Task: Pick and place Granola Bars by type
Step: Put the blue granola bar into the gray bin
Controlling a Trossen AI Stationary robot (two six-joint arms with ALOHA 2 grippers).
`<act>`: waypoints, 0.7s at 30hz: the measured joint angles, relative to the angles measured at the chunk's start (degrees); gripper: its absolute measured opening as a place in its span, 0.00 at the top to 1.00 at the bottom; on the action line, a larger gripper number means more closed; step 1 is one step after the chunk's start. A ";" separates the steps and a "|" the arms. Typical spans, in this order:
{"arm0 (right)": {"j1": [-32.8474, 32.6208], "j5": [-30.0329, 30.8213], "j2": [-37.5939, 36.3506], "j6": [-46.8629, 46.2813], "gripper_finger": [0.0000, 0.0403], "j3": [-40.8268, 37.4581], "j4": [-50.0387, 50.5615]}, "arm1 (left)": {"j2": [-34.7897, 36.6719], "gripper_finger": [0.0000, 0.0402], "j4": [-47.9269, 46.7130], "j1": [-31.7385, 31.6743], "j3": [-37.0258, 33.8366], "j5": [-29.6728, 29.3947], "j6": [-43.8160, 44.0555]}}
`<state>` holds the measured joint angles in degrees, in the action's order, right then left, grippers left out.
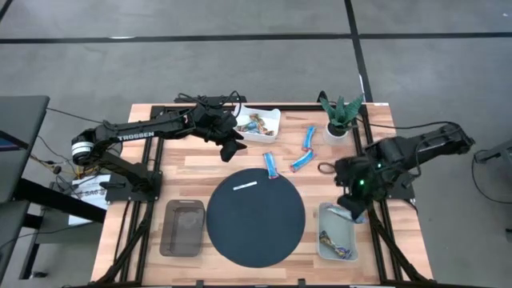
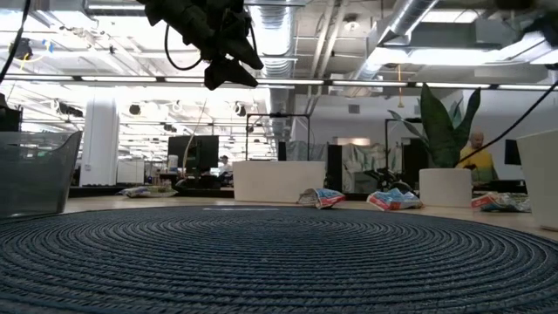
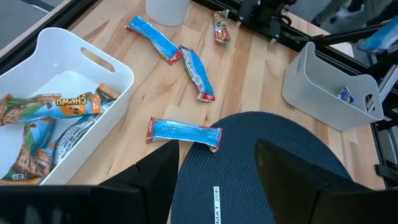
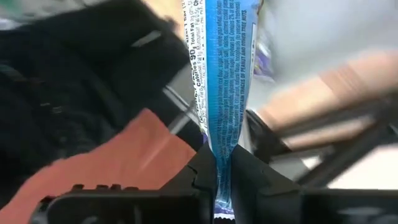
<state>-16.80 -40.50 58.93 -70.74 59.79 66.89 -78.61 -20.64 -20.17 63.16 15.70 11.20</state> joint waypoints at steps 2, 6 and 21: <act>-2.10 0.84 1.53 -1.63 0.96 -0.08 1.63 | 0.00 0.49 0.01 -0.01 0.00 0.00 -0.02; -4.85 1.43 5.48 -2.34 0.96 -0.09 1.03 | 0.00 0.49 0.02 -0.01 0.00 0.00 -0.02; -6.63 3.95 15.47 2.23 0.66 -0.11 -0.07 | 0.00 0.49 -0.31 0.00 0.00 0.02 -0.04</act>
<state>-23.43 -36.55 74.40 -68.51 59.68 66.81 -78.61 -20.95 -20.17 63.16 15.73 11.16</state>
